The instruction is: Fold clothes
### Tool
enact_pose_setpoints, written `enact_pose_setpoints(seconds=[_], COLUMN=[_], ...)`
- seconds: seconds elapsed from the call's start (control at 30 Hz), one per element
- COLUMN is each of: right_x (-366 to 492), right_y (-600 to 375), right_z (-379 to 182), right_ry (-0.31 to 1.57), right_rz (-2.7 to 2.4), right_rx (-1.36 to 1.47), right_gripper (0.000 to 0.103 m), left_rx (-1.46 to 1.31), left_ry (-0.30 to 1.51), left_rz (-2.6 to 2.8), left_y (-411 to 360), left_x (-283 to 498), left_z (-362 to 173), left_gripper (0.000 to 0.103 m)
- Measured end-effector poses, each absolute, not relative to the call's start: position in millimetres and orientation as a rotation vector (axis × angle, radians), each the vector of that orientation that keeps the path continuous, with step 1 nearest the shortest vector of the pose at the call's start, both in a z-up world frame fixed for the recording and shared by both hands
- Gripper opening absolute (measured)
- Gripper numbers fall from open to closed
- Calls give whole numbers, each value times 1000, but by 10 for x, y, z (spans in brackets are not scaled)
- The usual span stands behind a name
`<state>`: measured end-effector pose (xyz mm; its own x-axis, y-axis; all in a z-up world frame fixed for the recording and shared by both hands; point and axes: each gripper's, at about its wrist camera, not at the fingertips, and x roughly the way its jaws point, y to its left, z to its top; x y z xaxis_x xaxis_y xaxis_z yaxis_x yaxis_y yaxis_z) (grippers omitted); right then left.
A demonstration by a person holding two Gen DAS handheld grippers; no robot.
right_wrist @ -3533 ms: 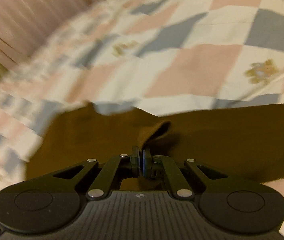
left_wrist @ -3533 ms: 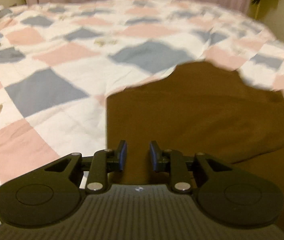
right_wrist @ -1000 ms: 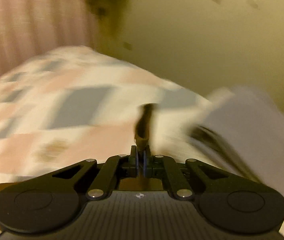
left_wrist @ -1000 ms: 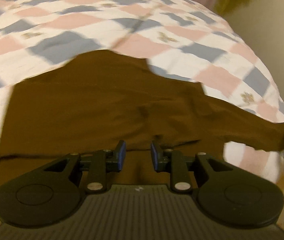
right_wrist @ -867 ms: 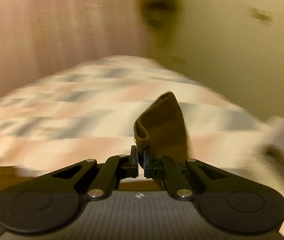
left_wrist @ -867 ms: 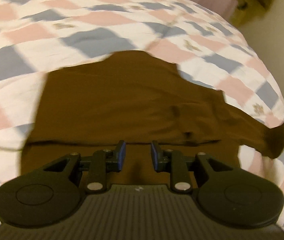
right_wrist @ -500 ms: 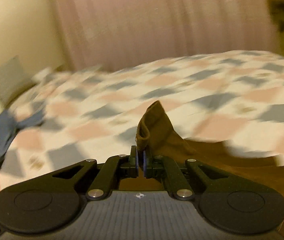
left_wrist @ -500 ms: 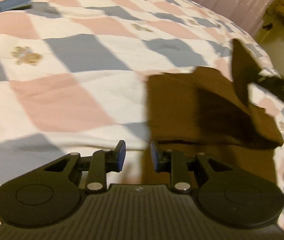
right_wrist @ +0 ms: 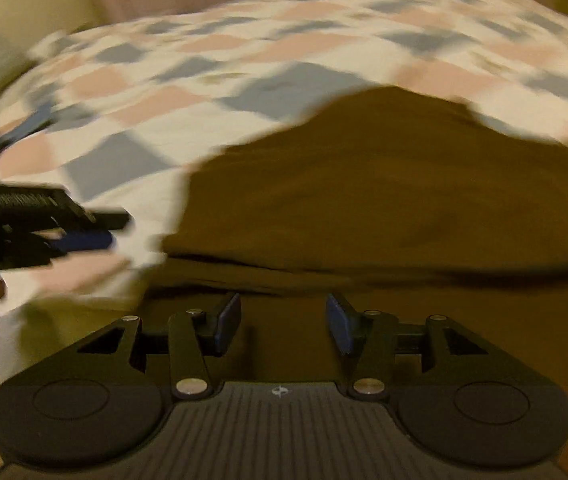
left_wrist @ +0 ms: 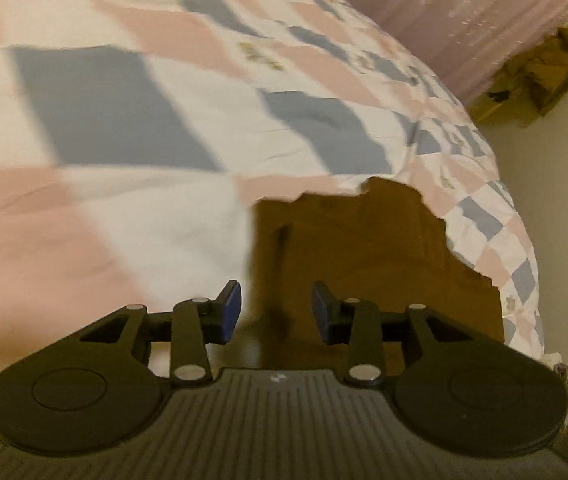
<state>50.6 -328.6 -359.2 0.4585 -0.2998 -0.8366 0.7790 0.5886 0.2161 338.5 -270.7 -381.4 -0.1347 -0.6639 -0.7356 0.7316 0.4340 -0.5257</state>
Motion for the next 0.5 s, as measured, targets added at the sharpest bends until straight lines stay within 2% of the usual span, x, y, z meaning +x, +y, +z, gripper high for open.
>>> enact_pose_setpoints(seconds=[0.13,0.27,0.37,0.5], right_x=[-46,-485,-710,-890], right_y=[-3616,-3817,-3923,-4034], right_z=[-3626,-3613,-3617,-3589], right_ry=[831,788,768,751], right_rz=[-866,-965,-1015,-1063], right_rx=[769,830,848,847], right_gripper=[50,50,50,50], left_rx=[140,181,229,293], left_ry=[1192,1215,1171,1084], left_rz=[-1222,-1230,-1255,-1282], left_y=[-3087,-3270,-3295,-3235], left_x=[3354,3334,3249,3173], left_z=[-3968,-4124,-4070,-3837], left_gripper=[37,35,10,10])
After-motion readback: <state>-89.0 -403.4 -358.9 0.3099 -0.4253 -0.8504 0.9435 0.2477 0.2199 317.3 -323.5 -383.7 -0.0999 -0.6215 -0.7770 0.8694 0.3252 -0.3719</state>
